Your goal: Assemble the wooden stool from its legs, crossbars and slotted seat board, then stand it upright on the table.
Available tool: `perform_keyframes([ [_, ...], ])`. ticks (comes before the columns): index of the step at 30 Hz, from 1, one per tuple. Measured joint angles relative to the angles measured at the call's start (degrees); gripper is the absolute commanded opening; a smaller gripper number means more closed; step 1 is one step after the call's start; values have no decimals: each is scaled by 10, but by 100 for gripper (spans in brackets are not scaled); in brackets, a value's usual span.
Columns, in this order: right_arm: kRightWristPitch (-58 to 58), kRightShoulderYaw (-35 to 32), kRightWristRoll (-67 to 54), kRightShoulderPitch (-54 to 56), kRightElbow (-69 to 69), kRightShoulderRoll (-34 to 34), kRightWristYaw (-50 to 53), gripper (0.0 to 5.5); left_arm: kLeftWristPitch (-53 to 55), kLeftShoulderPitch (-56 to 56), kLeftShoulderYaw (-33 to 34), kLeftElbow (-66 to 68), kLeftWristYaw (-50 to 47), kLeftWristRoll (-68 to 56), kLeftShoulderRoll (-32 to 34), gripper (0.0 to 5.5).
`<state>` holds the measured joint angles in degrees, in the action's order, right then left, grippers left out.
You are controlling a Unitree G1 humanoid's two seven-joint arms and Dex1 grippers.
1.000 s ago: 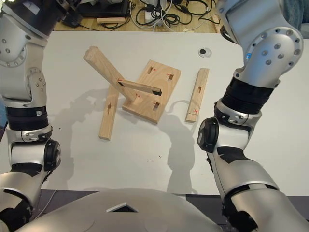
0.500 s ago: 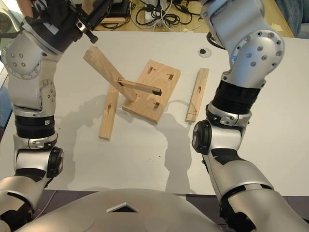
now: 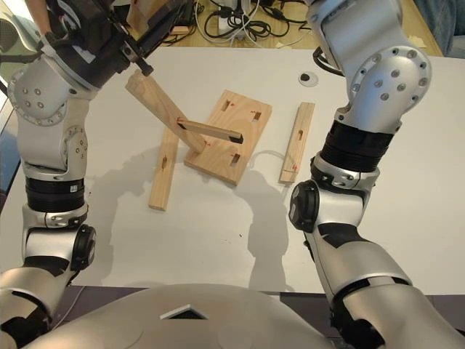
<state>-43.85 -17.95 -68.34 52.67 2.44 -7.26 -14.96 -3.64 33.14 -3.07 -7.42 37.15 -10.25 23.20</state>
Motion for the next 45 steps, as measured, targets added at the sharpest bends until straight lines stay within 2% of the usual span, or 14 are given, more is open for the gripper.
perform_keyframes([
  [14, 67, 4, 21, -4, 4, 13, 6, 113, -48, 62, -4, 68, -16, 85, 0, 205],
  [24, 87, 5, 30, -3, 1, 11, 5, 113, -67, 84, -5, 95, -16, 103, -2, 205],
  [25, 88, 5, 32, -2, 1, 11, 5, 113, -67, 85, -4, 97, -16, 102, -4, 241],
  [32, 90, 6, 34, -3, 2, 11, 5, 105, -27, 93, 40, 110, -61, 73, -13, 361],
  [35, 106, -16, 29, -4, 10, -1, 3, 100, 4, 78, 90, 137, -118, 72, -4, 411],
  [41, 127, -25, 41, -6, 2, -6, 6, 100, -15, 44, 114, 161, -139, 77, 19, 490],
  [44, 135, -26, 74, -10, -7, -26, 15, 100, -8, 21, 147, 209, -201, 108, 46, 538],
  [45, 136, -27, 86, -18, -7, -33, 19, 100, 10, 13, 156, 224, -224, 118, 52, 540],
])
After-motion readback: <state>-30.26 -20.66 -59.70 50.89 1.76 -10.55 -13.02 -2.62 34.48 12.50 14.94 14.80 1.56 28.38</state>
